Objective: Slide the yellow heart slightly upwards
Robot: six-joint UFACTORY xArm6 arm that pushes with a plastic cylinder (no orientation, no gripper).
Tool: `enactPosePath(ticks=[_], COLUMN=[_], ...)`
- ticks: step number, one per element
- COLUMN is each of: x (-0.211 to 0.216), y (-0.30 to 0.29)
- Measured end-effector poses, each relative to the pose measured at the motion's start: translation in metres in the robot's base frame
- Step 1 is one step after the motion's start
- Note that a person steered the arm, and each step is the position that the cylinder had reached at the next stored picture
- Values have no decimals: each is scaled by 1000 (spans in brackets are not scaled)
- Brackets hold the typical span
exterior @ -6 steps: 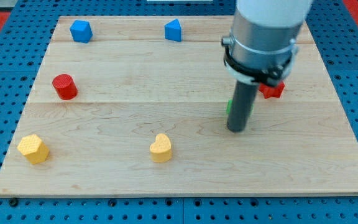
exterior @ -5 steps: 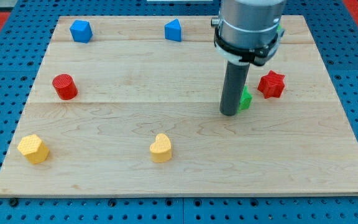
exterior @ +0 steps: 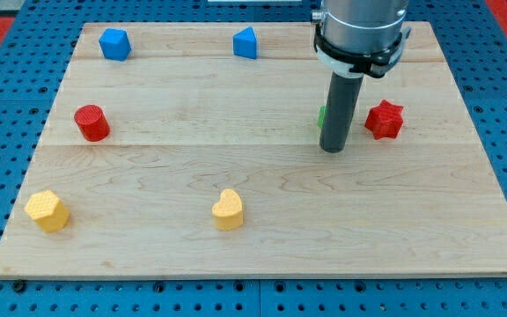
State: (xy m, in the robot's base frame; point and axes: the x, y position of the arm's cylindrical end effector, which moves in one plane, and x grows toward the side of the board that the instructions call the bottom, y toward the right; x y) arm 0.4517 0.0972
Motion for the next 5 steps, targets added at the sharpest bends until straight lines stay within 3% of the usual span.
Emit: enactPosePath(ticks=[2, 3, 4, 5], x=[-5, 84, 134, 134], y=[5, 29, -52, -140])
